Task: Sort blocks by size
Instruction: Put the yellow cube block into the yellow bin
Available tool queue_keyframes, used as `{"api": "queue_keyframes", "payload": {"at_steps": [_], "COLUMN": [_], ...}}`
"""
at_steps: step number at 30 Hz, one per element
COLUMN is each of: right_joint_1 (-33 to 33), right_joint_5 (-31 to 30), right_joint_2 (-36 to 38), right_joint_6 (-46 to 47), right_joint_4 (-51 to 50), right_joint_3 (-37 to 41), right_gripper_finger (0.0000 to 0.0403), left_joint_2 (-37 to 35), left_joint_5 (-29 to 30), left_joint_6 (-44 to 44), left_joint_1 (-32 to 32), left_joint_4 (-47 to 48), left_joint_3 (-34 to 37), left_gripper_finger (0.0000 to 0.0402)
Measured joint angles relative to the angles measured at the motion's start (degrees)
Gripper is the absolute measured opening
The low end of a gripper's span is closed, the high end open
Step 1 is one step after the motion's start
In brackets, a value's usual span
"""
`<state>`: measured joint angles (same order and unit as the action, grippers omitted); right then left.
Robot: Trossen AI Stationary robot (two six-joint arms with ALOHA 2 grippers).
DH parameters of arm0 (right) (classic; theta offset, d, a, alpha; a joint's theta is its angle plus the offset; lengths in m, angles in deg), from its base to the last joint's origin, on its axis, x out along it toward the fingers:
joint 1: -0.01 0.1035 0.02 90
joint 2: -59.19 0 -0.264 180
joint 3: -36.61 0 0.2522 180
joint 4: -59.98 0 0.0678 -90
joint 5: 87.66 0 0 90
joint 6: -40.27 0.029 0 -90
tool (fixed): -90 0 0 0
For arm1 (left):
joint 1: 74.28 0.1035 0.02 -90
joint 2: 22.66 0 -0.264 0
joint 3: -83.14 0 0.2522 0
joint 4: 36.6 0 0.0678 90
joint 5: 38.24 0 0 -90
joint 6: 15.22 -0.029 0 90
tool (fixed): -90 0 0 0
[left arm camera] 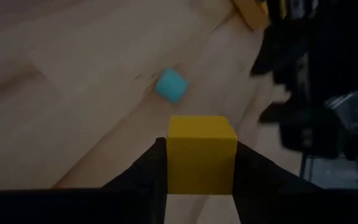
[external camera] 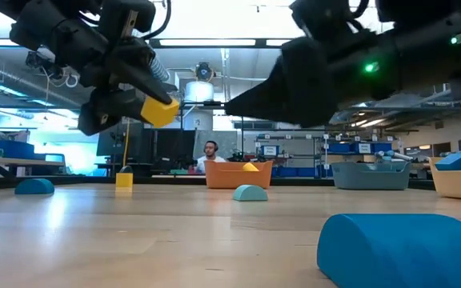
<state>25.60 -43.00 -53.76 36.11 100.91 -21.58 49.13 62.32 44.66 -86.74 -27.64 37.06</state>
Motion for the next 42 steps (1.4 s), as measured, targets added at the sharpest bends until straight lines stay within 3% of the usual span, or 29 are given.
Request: {"api": "queue_keyframes", "payload": {"at_steps": [8, 17, 22, 30, 42], "right_joint_1": [-1.94, -4.4, -5.9, -8.02, -9.0], "right_joint_5": [-0.1, 0.07, 4.72, 5.97, 8.29], "right_joint_2": [-5.28, -6.03, -6.03, -6.01, -6.01], "right_joint_6": [-12.09, -14.94, -15.91, -16.62, -17.12], "right_joint_4": [-0.11, -0.67, -1.13, -0.93, -0.96], "right_joint_3": [-8.75, -13.65, -14.68, -14.92, -14.92], "right_gripper_finger": [0.0271, 0.0306, 0.0308, 0.0276, 0.0165], "left_joint_2": [0.0, 0.0, 0.0, 0.01, 0.01], "left_joint_5": [-0.19, -0.8, -0.8, -0.78, -0.35], "left_joint_6": [-2.5, -2.91, -4.18, -5.49, -5.2], "left_joint_1": [0.41, -0.4, -0.4, -0.4, -0.34], "left_joint_4": [-4.01, -6.54, -7.98, -9.25, -9.69], "left_joint_3": [0.0, 0.0, 0.0, 0.0, 0.0], "left_gripper_finger": [0.014, 0.0141, 0.0141, 0.0142, 0.0143]}}
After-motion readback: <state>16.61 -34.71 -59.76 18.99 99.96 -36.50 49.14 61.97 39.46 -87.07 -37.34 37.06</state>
